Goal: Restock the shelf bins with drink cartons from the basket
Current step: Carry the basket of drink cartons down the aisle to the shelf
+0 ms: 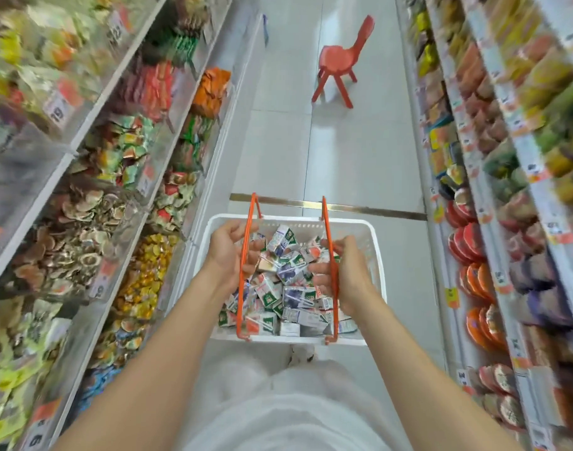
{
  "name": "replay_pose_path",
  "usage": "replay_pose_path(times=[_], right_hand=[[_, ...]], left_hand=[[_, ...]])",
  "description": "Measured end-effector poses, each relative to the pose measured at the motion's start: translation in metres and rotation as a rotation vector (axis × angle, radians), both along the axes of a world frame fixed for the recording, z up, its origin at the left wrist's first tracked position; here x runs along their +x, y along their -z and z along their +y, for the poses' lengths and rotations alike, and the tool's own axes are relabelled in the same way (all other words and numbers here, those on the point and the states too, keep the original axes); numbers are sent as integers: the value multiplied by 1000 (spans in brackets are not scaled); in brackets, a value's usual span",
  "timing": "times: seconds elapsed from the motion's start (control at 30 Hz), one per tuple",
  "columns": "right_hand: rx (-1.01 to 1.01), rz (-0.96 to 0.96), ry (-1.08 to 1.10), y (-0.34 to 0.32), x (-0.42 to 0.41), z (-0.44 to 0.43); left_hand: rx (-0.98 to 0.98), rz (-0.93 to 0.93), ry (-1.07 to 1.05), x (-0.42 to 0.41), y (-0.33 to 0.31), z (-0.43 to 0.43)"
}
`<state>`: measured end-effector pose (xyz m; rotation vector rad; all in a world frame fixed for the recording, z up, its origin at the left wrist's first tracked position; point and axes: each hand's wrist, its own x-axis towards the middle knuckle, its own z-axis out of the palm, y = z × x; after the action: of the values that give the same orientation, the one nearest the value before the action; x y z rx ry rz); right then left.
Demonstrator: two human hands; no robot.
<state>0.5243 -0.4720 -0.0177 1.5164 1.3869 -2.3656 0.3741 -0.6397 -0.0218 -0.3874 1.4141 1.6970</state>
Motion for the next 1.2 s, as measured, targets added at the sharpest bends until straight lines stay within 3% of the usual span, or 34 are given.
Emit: replay_pose_path(times=[0.27,0.43,0.7,1.03,1.2], right_hand=[[-9,64,-37,-8,-225,163],[70,-2,-49,-13,-368,258],[95,49,-16,-20,-580,411],[123,9,-274,4,-861,623],[246,-37,-463,-5,-1000,709]], left_hand=[[99,-20,-152,-207,6,156],[89,-31,-117,-341,4,249],[77,3,-93,-563,-12,406],[-16,0,-244,-816,17,609],[-15,-69,-387,-916,19,692]])
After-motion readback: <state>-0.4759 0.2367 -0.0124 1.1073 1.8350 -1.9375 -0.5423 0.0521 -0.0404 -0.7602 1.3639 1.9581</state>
